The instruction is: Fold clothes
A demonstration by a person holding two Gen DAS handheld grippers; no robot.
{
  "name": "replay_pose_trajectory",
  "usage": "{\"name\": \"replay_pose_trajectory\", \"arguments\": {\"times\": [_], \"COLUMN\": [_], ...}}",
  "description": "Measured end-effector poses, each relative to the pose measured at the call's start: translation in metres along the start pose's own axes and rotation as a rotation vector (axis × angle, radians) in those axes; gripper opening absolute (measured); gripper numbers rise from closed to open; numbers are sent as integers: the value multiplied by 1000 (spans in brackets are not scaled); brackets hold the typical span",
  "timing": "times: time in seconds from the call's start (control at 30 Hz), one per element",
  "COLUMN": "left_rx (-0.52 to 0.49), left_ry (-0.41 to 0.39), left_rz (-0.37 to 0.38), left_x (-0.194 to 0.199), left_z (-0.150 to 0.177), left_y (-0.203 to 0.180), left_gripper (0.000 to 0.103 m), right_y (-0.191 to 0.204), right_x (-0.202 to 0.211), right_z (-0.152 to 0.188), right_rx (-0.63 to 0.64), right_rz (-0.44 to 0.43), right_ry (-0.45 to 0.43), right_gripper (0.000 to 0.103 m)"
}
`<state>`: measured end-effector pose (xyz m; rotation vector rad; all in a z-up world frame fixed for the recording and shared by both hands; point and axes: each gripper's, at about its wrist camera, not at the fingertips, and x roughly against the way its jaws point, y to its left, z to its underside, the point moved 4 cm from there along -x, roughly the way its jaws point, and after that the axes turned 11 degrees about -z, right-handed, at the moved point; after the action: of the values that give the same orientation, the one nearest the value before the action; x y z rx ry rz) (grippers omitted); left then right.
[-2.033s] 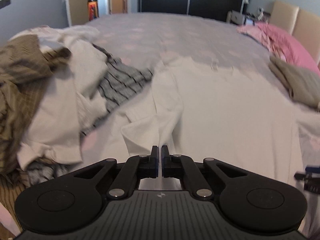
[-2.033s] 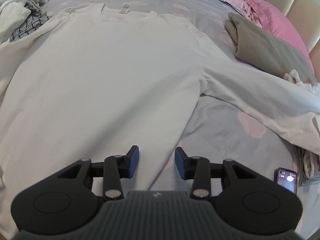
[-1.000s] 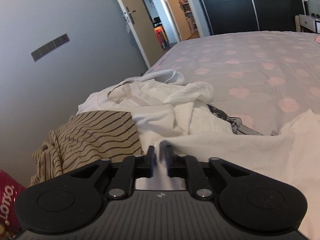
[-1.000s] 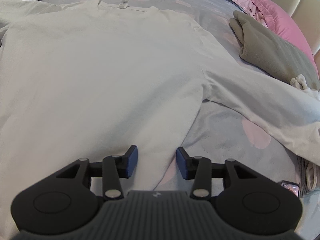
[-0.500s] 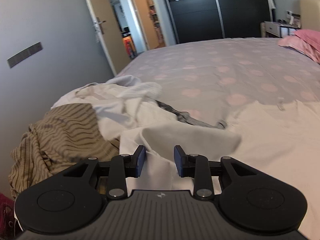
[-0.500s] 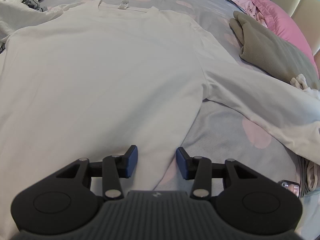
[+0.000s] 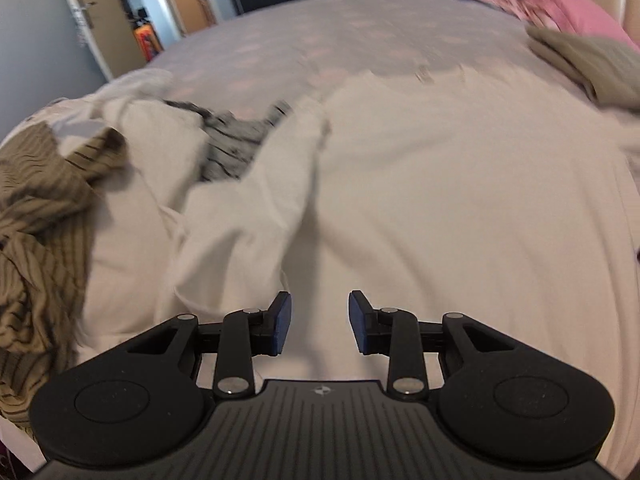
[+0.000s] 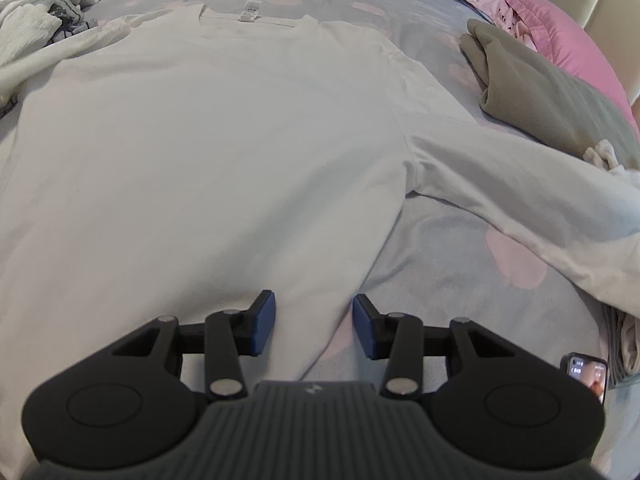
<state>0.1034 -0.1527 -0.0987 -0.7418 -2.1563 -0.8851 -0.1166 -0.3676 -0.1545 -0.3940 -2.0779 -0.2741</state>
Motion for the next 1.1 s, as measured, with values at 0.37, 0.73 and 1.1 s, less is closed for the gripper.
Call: {"name": "replay_pose_trajectory", "arguments": {"times": [0.37, 0.73, 1.1], "left_rx": [-152, -230, -218], "left_ry": [126, 101, 60], "left_rz": [47, 71, 80], "left_x": [2, 30, 46], "left_z": [46, 62, 58], "left_y": [-14, -25, -24], "left_gripper": [30, 30, 30], "right_y": [-3, 10, 26], "right_x": [27, 47, 57], "right_z": [32, 82, 81], "right_rx": [-39, -35, 53], "right_rz": [-92, -170, -171], "right_ry": [58, 223, 283], "right_gripper": [46, 44, 2]}}
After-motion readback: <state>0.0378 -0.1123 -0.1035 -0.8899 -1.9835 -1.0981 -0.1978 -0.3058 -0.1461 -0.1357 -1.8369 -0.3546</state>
